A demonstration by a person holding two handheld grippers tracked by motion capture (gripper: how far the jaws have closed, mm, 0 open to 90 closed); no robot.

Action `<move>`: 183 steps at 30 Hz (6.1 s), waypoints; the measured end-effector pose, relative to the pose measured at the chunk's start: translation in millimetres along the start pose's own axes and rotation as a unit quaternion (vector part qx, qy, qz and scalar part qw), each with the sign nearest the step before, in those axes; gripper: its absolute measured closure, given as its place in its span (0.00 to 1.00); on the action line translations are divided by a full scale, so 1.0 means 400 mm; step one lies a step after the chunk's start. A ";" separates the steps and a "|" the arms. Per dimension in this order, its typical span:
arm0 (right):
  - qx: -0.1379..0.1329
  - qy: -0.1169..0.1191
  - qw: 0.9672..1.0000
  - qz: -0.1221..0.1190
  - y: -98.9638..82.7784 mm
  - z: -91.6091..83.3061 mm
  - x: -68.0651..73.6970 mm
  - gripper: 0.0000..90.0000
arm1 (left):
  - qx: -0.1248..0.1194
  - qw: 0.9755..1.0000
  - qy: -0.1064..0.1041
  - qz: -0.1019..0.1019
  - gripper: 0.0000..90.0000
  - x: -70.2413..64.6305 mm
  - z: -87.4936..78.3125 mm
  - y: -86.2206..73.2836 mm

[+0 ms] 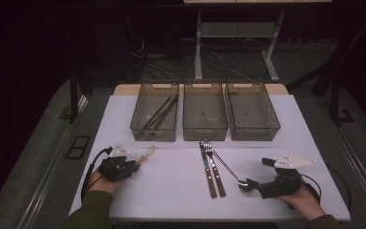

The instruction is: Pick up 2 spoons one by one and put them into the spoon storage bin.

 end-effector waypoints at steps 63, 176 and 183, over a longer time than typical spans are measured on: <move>0.008 0.010 1.000 -0.006 0.000 0.020 0.009 0.01 | -0.045 0.993 -0.098 0.053 0.82 -0.152 -0.035 0.078; -0.006 0.011 1.000 -0.002 0.004 0.002 0.007 0.01 | -0.079 0.994 -0.069 0.032 0.69 -0.209 0.257 0.510; -0.006 0.011 1.000 -0.002 0.004 0.002 0.006 0.01 | -0.090 0.992 -0.085 0.032 0.63 -0.215 0.231 0.512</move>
Point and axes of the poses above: each handheld gripper's, and its own axes: z roughly forward along the jaws, y roughly out of its top, x roughly to its left, the point moved 6 cm from there along z, roughly forward along the jaws, and after that the axes turned 8 degrees about -z, right-handed, at the moved point
